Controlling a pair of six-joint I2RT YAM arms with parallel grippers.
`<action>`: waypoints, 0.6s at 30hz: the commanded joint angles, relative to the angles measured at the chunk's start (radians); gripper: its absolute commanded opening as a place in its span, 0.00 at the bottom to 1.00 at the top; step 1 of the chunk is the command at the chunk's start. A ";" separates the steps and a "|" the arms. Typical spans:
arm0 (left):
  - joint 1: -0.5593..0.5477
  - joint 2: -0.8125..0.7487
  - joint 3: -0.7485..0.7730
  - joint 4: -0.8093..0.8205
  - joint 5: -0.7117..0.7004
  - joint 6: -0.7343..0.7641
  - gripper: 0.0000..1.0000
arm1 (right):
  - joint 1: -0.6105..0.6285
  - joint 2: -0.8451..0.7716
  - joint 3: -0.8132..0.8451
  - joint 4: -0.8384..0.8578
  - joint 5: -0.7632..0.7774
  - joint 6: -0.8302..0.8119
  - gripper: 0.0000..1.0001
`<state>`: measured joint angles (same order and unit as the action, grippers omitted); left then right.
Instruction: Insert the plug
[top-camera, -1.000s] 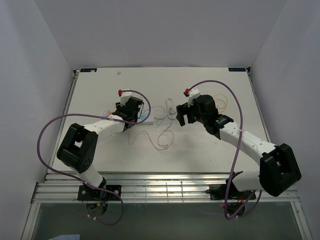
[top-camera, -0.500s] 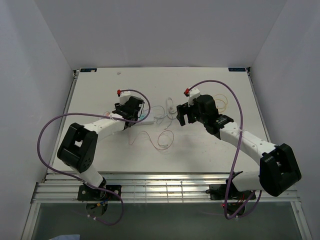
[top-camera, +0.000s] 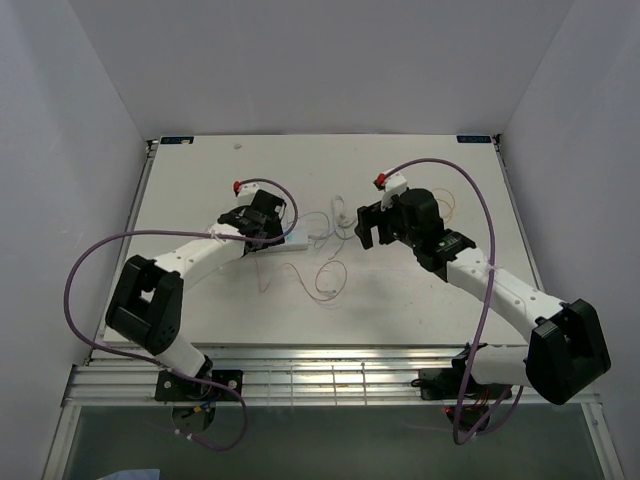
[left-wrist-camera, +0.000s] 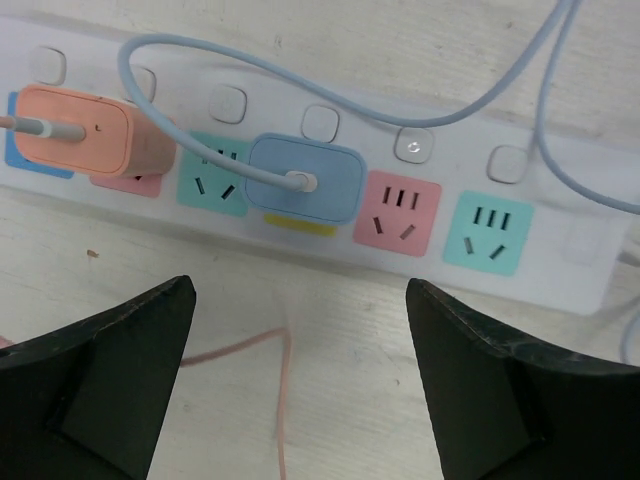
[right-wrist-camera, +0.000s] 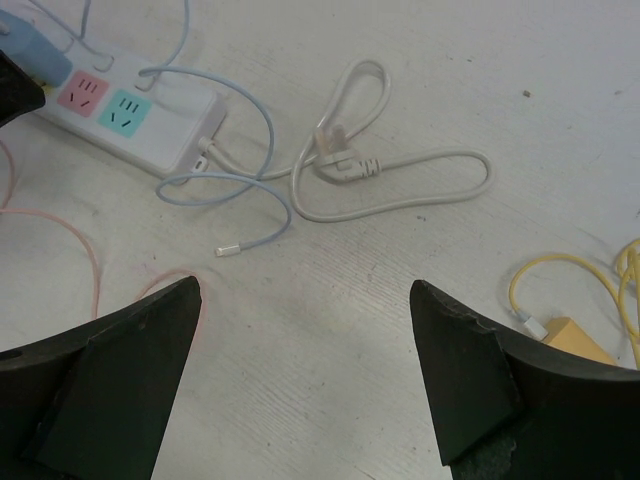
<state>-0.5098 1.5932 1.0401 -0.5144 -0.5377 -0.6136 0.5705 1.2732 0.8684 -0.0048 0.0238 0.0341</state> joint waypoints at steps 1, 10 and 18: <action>-0.003 -0.128 0.067 -0.018 0.044 0.021 0.98 | -0.004 -0.060 0.012 0.006 0.019 0.026 0.90; -0.009 -0.334 0.127 0.037 0.211 0.075 0.98 | -0.049 -0.149 -0.066 -0.047 0.178 0.159 0.90; -0.009 -0.433 0.039 0.123 0.318 0.086 0.98 | -0.253 -0.124 -0.138 -0.130 0.185 0.270 0.90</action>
<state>-0.5144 1.1942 1.1267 -0.4297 -0.2863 -0.5411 0.3622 1.1336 0.7486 -0.1101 0.1772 0.2436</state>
